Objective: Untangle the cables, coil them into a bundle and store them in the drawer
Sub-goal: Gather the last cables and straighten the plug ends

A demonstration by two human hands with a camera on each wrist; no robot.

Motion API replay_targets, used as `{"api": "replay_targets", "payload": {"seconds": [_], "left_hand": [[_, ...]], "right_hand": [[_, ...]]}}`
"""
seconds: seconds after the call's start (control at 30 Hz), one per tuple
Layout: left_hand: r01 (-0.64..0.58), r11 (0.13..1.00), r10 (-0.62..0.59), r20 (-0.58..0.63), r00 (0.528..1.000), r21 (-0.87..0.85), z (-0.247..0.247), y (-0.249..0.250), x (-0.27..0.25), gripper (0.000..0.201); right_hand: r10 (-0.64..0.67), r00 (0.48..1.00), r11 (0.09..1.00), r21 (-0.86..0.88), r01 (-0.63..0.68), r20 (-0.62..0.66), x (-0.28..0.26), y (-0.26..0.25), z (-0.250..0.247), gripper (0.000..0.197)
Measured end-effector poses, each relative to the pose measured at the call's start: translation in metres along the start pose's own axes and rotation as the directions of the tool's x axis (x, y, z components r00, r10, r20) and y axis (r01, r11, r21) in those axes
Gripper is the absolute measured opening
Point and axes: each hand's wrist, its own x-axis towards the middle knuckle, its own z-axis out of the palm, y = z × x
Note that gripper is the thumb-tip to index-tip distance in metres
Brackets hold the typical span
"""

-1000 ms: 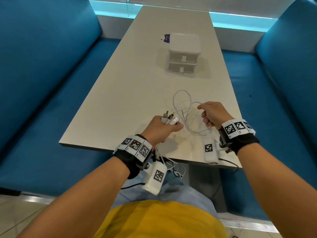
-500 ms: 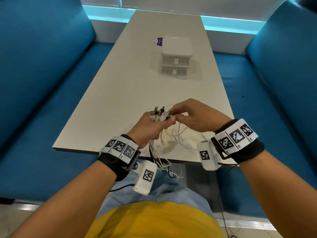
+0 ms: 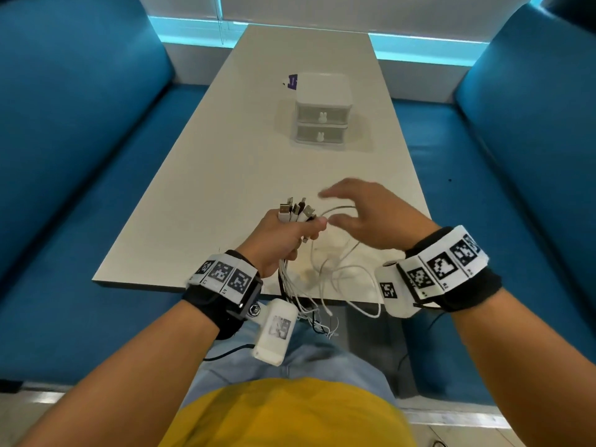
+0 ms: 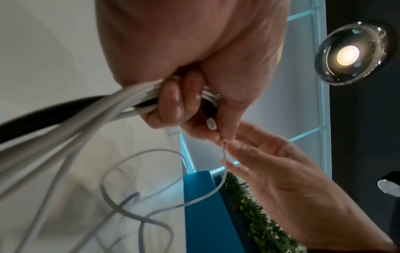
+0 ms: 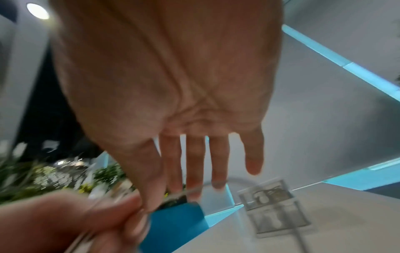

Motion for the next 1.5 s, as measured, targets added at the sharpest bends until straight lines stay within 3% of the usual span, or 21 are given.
{"api": "replay_targets", "payload": {"seconds": [0.1,0.2,0.33,0.47,0.53,0.67,0.8,0.9,1.03,1.13,1.23,1.37,1.5], "left_hand": [[-0.016,0.996,0.016,-0.010,1.000,-0.089,0.003,0.003,0.001,0.011],[-0.052,0.986,0.050,-0.017,0.999,-0.158,0.000,0.001,-0.001,0.006],[-0.085,0.971,0.075,-0.056,0.996,-0.222,0.000,-0.002,-0.002,0.027],[-0.045,0.920,0.042,-0.017,0.999,-0.389,0.002,-0.004,0.001,0.046],[-0.051,0.897,0.057,0.001,0.998,-0.440,0.005,-0.001,0.002,0.046],[-0.049,0.932,0.045,-0.019,0.999,-0.358,0.018,0.011,-0.004,0.009],[-0.099,0.969,0.101,-0.003,0.995,-0.228,0.031,0.027,-0.006,0.021],[-0.161,0.968,0.182,0.093,0.979,-0.193,0.035,0.045,-0.007,0.026],[-0.104,0.975,0.150,0.241,0.959,-0.195,0.043,0.064,-0.010,0.033],[-0.032,0.968,0.117,0.340,0.933,-0.247,0.059,0.073,-0.015,0.032],[-0.043,0.982,0.118,0.416,0.902,-0.183,0.082,0.080,-0.019,0.026],[-0.098,0.991,0.133,0.515,0.847,-0.093,0.114,0.086,-0.031,0.013],[-0.153,0.988,0.138,0.565,0.814,-0.021,0.142,0.079,-0.039,0.007]], "right_hand": [[0.027,0.999,1.000,0.009,-0.028,0.045,-0.001,-0.003,0.002,0.018],[0.121,0.991,0.988,0.106,-0.114,-0.060,-0.003,0.003,0.001,0.018],[0.231,0.956,0.929,0.334,-0.162,-0.179,-0.009,0.003,-0.001,0.016],[0.229,0.966,0.799,0.589,-0.119,-0.116,-0.016,-0.008,0.005,0.011],[0.198,0.978,0.749,0.654,-0.103,-0.073,-0.018,-0.013,0.013,0.009],[0.165,0.986,0.711,0.697,-0.092,-0.039,-0.024,-0.014,0.029,0.007],[0.253,0.968,0.706,0.685,-0.181,-0.004,-0.038,-0.002,0.024,0.022],[0.305,0.945,0.760,0.569,-0.315,0.116,-0.057,0.015,0.020,0.035],[0.393,0.863,0.802,0.341,-0.490,0.316,-0.095,0.051,0.021,0.045],[0.412,0.769,0.766,0.272,-0.582,0.488,-0.122,0.077,0.025,0.046],[0.496,0.657,0.709,0.171,-0.684,0.568,-0.154,0.101,0.038,0.047],[0.674,0.510,0.534,0.125,-0.836,0.534,-0.206,0.142,0.069,0.039],[0.826,0.467,0.396,0.266,-0.879,0.316,-0.245,0.180,0.114,0.039]]}}
